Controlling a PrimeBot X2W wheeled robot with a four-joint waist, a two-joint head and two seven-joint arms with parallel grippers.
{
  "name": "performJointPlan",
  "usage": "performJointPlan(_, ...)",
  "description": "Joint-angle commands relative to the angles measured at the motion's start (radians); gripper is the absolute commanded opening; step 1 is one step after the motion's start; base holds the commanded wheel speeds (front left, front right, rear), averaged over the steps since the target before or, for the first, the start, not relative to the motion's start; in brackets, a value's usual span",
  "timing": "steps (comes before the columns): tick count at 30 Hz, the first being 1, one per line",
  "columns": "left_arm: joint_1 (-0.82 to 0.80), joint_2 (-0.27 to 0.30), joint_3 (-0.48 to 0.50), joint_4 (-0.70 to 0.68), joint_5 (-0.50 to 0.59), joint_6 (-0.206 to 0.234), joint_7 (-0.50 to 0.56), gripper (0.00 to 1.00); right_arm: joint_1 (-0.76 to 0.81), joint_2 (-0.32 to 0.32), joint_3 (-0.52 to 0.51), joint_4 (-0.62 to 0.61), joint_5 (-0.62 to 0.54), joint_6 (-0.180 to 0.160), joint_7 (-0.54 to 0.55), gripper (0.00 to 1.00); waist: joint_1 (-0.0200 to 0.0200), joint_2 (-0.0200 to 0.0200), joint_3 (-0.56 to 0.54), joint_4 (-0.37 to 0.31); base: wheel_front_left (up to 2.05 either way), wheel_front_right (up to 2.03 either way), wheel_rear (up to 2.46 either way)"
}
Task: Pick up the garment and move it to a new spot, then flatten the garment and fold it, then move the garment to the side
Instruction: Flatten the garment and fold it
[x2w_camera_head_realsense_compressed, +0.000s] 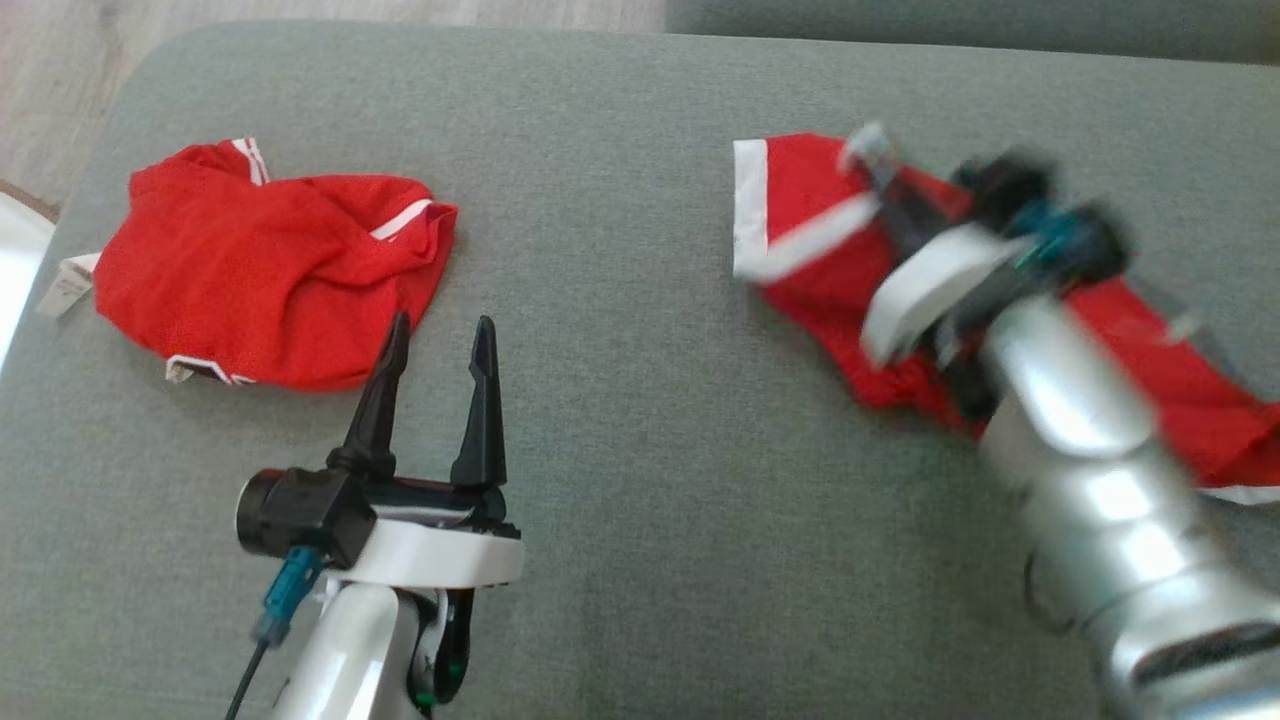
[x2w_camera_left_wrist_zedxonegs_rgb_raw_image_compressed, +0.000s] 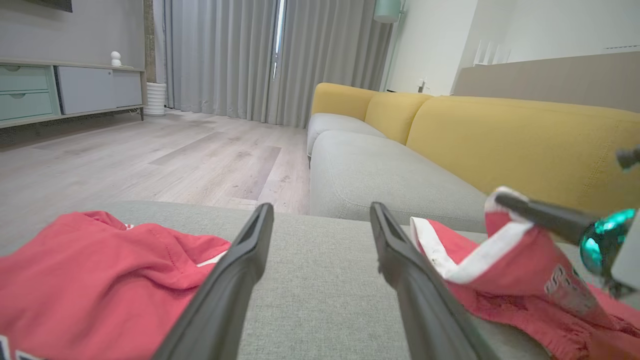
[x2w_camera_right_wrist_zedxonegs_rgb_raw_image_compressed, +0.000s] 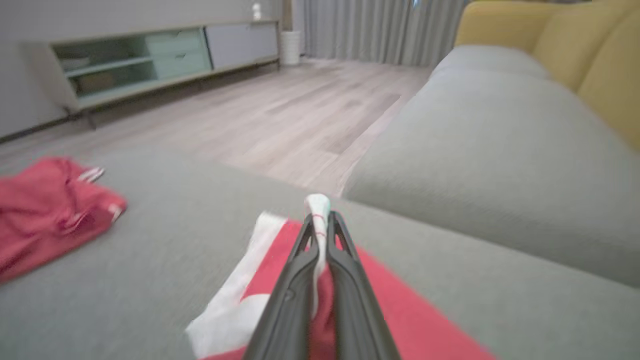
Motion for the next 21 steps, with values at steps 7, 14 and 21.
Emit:
performJointPlan(7,-0.044,0.002,0.021,-0.034,-0.004,0.004,-0.005,1.00,-0.225,-0.144,-0.312,0.021,0.004,0.007,-0.012,0.00,-0.0001,0.0000,0.014,-0.003,0.00,0.00,0.00)
performJointPlan(14,-0.048,0.002,0.014,-0.038,-0.008,0.000,-0.005,1.00,-0.328,-0.274,-0.613,0.135,-0.172,0.007,-0.013,0.73,-0.0001,0.0000,0.028,0.015,0.00,0.00,0.00)
performJointPlan(21,-0.045,0.002,0.012,-0.039,-0.015,0.003,-0.005,1.00,-0.349,-0.260,-0.762,0.177,-0.347,0.007,-0.006,1.00,-0.0001,0.0000,0.032,0.005,0.00,0.00,0.00)
